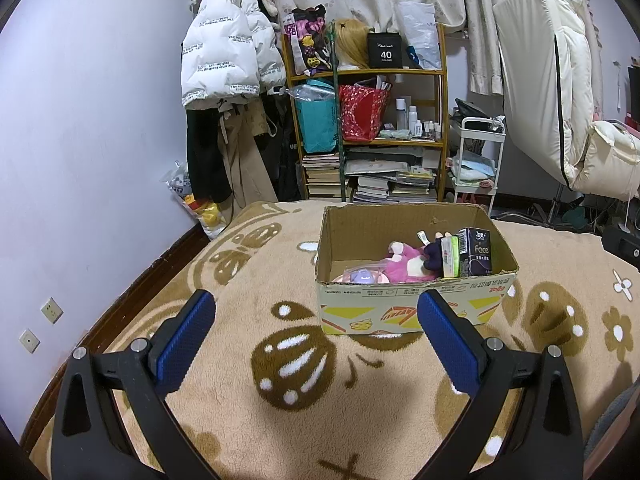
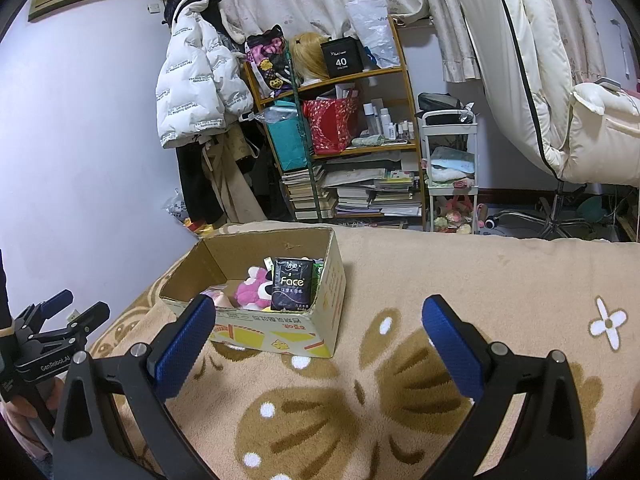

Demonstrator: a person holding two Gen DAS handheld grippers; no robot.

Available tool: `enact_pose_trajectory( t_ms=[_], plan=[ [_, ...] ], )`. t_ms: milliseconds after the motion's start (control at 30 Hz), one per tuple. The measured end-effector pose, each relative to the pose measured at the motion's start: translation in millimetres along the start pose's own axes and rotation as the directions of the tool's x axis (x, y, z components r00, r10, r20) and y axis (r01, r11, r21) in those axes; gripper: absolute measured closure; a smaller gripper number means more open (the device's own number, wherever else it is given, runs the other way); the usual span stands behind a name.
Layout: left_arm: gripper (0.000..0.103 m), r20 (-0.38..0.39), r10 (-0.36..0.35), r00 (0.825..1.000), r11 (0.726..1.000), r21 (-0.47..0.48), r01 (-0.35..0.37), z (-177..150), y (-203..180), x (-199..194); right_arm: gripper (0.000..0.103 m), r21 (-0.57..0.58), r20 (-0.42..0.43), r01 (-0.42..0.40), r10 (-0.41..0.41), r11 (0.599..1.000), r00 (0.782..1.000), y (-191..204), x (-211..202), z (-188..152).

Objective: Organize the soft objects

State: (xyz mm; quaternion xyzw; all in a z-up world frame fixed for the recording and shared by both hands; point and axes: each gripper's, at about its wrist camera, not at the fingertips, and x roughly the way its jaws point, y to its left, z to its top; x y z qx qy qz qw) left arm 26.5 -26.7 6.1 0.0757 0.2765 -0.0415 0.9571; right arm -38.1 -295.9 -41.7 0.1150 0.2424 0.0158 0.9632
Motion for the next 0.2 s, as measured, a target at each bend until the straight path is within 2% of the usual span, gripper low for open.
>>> enact_pose_trajectory(
  t_ms=[200],
  plan=[
    [0.003,0.000,0.000,1.000,1.000,0.001,0.000,-0.1,0.2,-0.2,0.000,0.000,-0.001,0.001,-0.001,1.000,1.000,0.0,0.0,0.3]
  ],
)
